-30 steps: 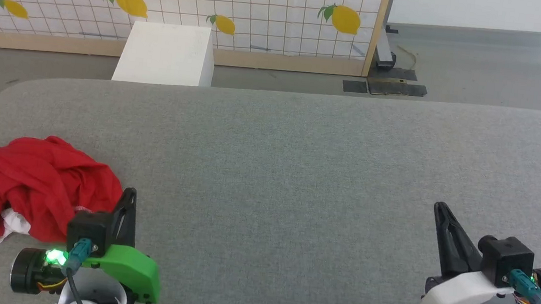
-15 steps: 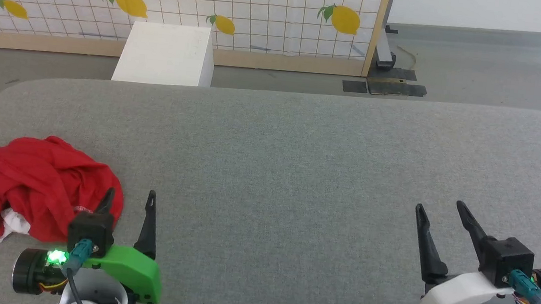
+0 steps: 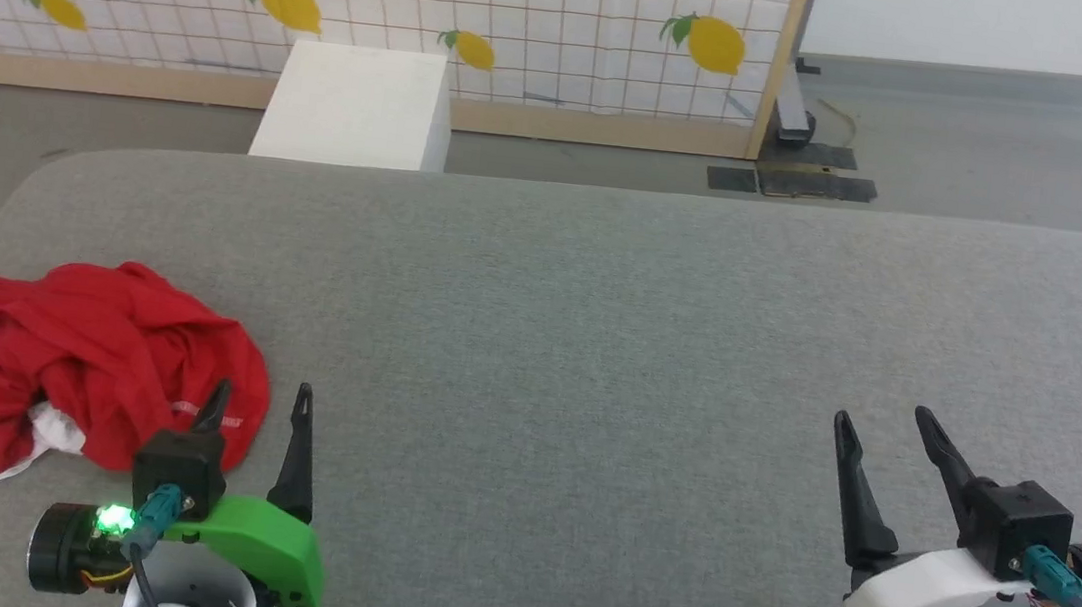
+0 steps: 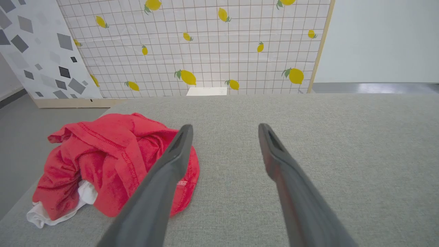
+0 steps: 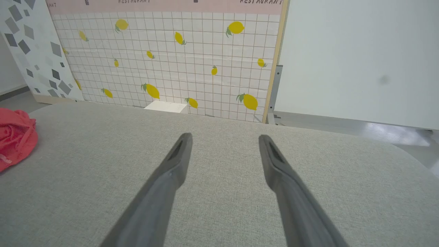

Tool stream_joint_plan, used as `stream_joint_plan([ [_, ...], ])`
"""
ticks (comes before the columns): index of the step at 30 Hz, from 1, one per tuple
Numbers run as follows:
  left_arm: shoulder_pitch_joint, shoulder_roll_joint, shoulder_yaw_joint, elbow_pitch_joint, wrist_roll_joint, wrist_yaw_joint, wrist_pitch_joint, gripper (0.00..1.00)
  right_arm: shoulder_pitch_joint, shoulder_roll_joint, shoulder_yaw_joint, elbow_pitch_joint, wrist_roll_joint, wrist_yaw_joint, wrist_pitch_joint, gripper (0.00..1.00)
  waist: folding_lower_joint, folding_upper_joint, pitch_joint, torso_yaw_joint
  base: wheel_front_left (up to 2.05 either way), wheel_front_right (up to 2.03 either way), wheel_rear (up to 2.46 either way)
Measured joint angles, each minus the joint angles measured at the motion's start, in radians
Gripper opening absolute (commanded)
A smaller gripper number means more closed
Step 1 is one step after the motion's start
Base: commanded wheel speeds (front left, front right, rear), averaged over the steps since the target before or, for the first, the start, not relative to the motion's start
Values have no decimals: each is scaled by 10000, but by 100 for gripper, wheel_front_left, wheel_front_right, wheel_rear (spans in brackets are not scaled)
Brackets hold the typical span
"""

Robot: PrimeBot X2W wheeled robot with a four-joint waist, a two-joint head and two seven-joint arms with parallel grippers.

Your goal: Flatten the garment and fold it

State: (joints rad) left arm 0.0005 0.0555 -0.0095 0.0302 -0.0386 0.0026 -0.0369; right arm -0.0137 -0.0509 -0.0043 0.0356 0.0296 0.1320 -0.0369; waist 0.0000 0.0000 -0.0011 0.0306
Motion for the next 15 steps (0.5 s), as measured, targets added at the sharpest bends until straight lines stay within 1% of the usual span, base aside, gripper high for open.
stream_joint_plan([
  [15,16,8,25,130,-205,86,-309,100,127,0,23,249,278,0,-311,100,0,0,-12,974,0,0,0],
])
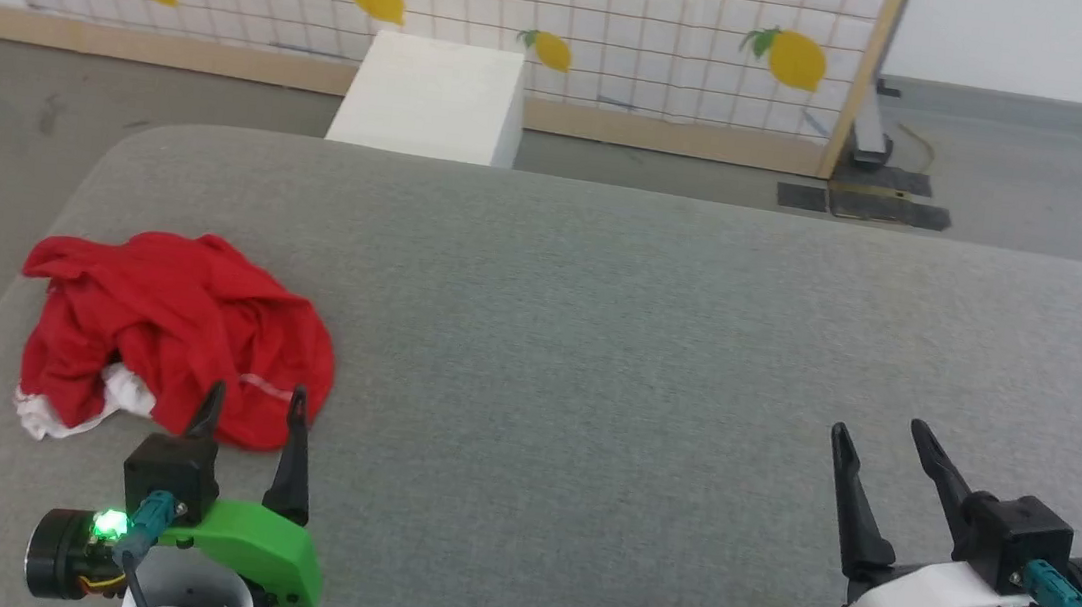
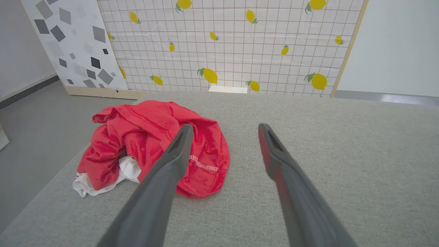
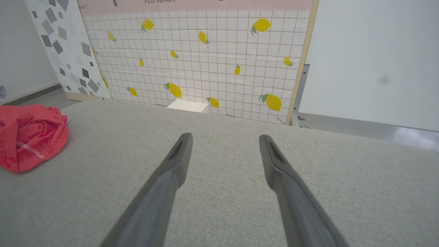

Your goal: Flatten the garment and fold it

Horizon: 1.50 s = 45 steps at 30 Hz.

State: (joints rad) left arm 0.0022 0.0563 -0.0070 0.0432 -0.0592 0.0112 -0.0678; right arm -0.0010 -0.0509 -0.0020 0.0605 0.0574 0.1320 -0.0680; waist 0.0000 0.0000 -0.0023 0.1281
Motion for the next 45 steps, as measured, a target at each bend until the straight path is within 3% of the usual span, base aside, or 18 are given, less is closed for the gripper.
stream_joint_plan([
  [45,295,98,-54,439,-571,309,-924,100,228,2,148,874,639,0,-922,100,0,0,-108,2422,0,0,0],
])
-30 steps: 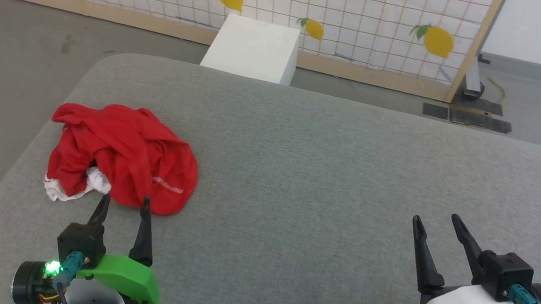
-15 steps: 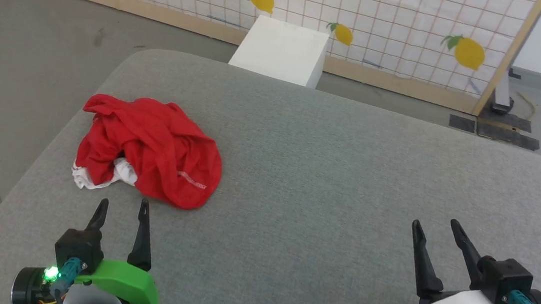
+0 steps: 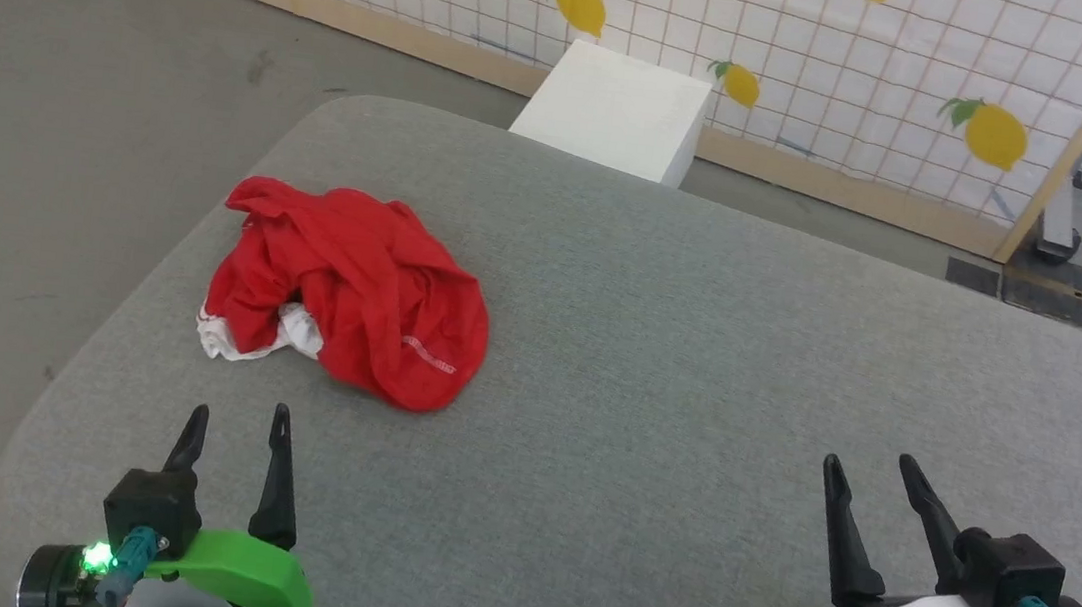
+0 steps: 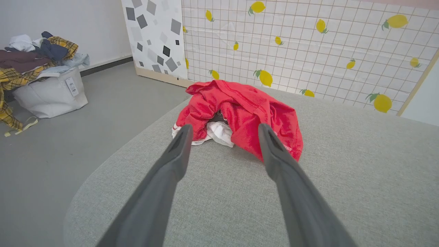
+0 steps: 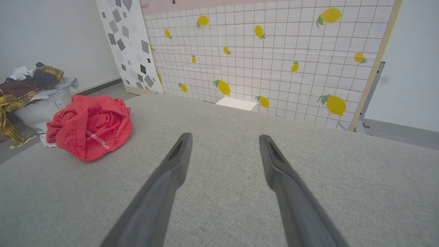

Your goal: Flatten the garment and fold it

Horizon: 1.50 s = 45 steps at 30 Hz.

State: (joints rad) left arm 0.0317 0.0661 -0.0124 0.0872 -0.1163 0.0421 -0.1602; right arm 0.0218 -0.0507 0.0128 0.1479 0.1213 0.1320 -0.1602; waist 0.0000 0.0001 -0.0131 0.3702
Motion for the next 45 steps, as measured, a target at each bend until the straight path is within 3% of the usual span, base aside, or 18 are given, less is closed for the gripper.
stream_joint_plan([
  [45,70,59,-196,552,-617,203,-926,100,215,0,-190,568,272,0,-706,100,0,0,192,1957,0,0,0],
])
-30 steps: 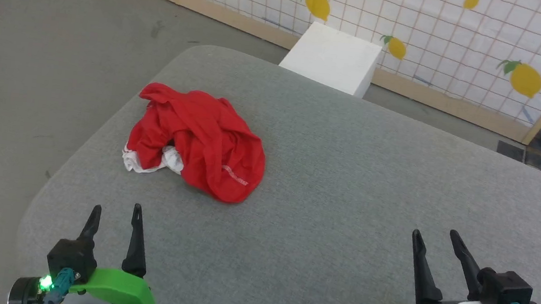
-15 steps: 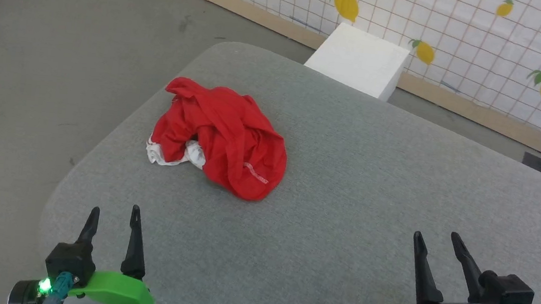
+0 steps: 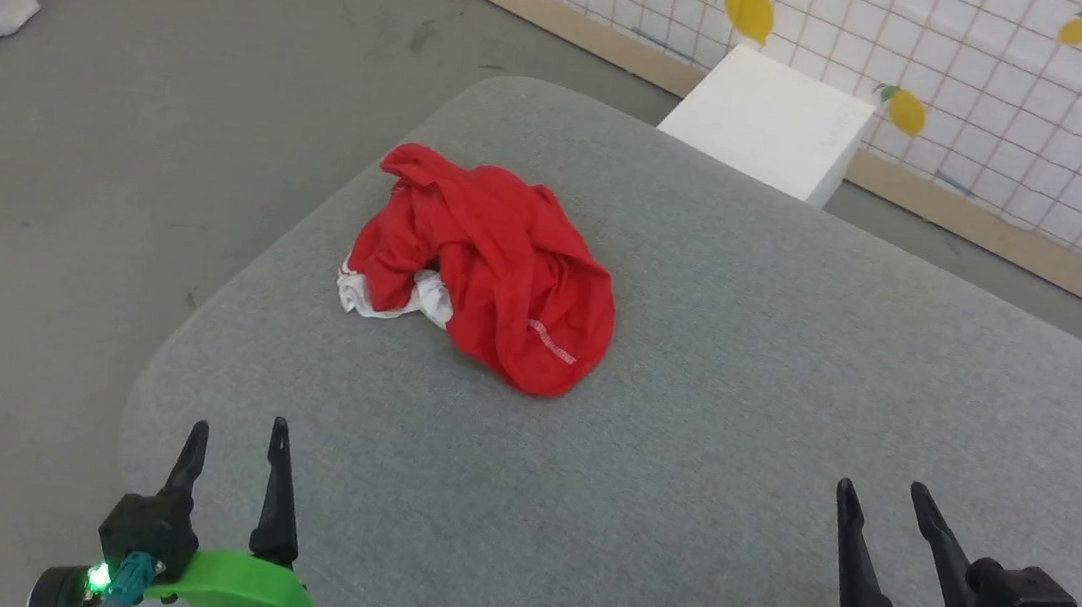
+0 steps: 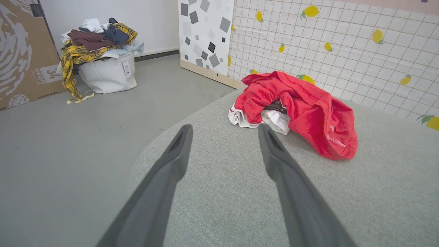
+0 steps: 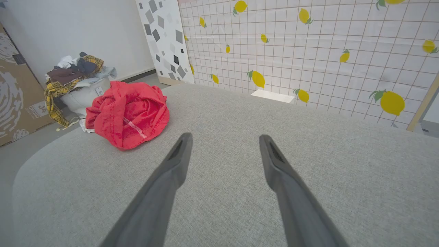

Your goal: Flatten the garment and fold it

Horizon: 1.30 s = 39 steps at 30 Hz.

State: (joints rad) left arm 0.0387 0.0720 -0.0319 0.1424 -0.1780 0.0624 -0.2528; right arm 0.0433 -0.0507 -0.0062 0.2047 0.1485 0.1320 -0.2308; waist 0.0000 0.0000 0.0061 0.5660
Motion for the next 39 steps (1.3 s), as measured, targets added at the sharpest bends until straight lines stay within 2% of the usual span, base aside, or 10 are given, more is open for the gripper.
stream_joint_plan([
  [4,-174,2,-36,65,-13,-12,-40,100,1,4,-2,-4,-2,0,2,100,0,0,68,77,0,0,0],
  [10,-989,31,-61,245,-318,-343,-40,100,0,4,-21,-111,-23,0,19,100,0,0,160,-51,0,0,0],
  [11,-2036,138,-71,516,-591,-723,102,100,-3,6,-98,-242,-127,0,69,100,0,0,269,-154,0,0,0],
  [14,-3359,288,17,1057,-1287,-1283,683,100,-12,6,-194,-391,-284,0,221,100,0,0,441,-257,0,0,0],
  [18,-5549,763,155,2499,-2487,-1697,2167,100,-124,8,-313,-713,-614,0,491,100,0,0,795,-459,0,0,0],
  [21,-7370,1204,652,4368,-3818,-1810,4157,100,-353,6,-309,-1189,-982,0,849,100,0,0,1218,-807,0,0,0],
  [25,-8551,1434,1304,5879,-4989,-1415,6109,100,-494,12,-435,-1714,-1310,0,1154,100,0,0,1700,-1281,0,0,0],
  [29,-9132,1705,1262,6815,-5020,-815,7271,100,-509,12,-606,-2146,-1499,0,1367,100,1,0,2248,-1783,0,0,0],
  [34,-9219,1722,853,7582,-4606,-59,7536,100,-489,12,-809,-2577,-1603,0,1538,100,1,0,2954,-2290,0,0,0],
  [39,-9203,1363,593,8222,-4452,100,7436,100,-482,12,-903,-2957,-1708,0,1705,100,2,0,3630,-2646,0,0,0],
])
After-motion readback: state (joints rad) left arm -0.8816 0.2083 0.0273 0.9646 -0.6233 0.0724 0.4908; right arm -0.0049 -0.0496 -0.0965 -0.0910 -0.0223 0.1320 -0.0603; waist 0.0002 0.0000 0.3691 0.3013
